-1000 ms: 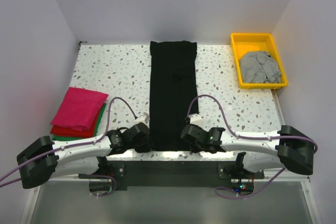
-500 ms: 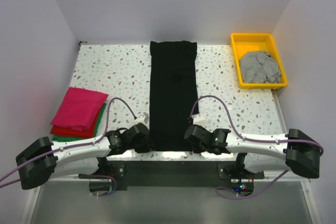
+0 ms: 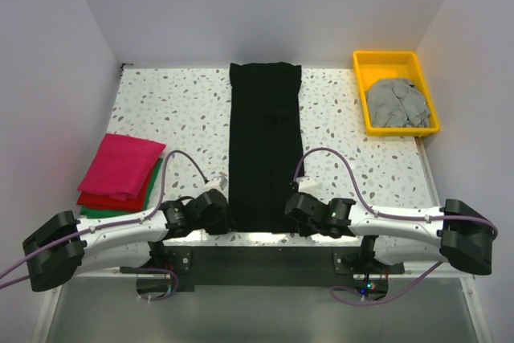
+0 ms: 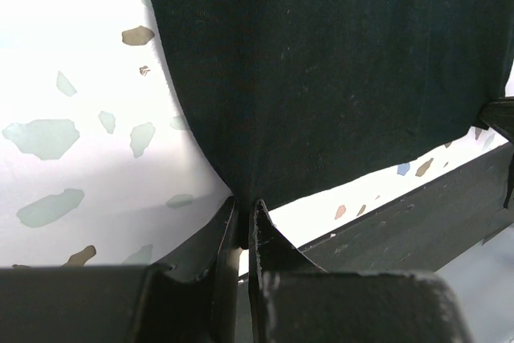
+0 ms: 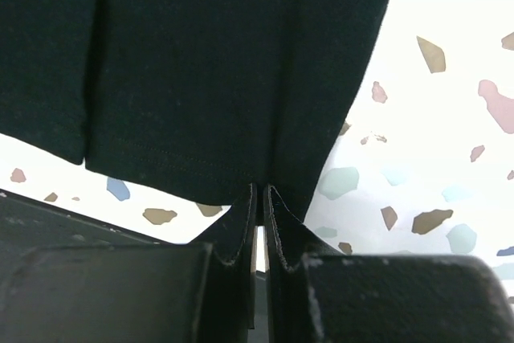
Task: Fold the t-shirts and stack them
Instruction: Fold the tshirt
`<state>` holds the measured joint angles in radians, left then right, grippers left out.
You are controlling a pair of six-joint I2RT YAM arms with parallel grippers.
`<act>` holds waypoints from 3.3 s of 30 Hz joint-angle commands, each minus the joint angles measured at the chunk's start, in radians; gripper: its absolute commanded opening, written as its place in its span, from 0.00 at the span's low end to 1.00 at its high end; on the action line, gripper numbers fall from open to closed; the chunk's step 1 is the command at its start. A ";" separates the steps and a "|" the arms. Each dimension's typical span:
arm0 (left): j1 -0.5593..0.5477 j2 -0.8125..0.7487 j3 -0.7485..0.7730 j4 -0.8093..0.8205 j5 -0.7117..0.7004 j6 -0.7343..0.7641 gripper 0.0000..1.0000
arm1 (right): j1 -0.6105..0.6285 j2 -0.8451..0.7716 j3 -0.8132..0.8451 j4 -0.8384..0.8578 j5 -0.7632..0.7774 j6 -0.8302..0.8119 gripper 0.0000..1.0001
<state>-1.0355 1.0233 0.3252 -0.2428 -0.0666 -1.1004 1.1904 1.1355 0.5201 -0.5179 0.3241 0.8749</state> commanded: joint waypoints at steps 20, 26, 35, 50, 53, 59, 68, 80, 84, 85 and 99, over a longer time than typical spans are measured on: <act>-0.008 -0.070 -0.020 -0.170 0.027 -0.006 0.00 | 0.002 -0.172 -0.019 -0.128 0.018 0.067 0.51; -0.008 -0.193 0.034 -0.308 0.008 0.001 0.20 | -0.003 -0.376 -0.057 -0.238 0.053 0.144 0.54; -0.008 -0.267 0.034 -0.323 0.013 -0.022 0.43 | -0.054 -0.356 -0.201 0.099 -0.209 0.203 0.47; -0.008 -0.270 -0.067 -0.231 -0.053 -0.050 0.45 | -0.087 -0.465 -0.327 0.142 -0.241 0.322 0.45; -0.008 -0.259 -0.077 -0.219 -0.061 -0.050 0.39 | -0.087 -0.464 -0.347 0.157 -0.244 0.332 0.41; -0.008 -0.239 -0.089 -0.213 -0.050 -0.041 0.26 | -0.089 -0.457 -0.371 0.170 -0.246 0.345 0.32; -0.008 -0.229 -0.103 -0.199 -0.016 -0.030 0.00 | -0.087 -0.493 -0.342 0.076 -0.217 0.300 0.10; -0.021 -0.327 -0.080 -0.265 0.021 -0.035 0.00 | -0.087 -0.496 -0.247 -0.040 -0.253 0.190 0.00; -0.035 -0.342 -0.046 -0.277 0.016 -0.035 0.00 | -0.086 -0.500 -0.192 -0.089 -0.243 0.154 0.00; -0.035 -0.339 -0.038 -0.280 0.010 -0.030 0.00 | -0.086 -0.493 -0.174 -0.123 -0.226 0.142 0.00; 0.148 0.017 0.330 -0.178 -0.105 0.229 0.00 | -0.334 -0.077 0.267 -0.113 -0.131 -0.250 0.00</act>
<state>-0.9695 0.9871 0.5728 -0.5076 -0.1440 -0.9928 0.9539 1.0008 0.7166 -0.6716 0.2100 0.7715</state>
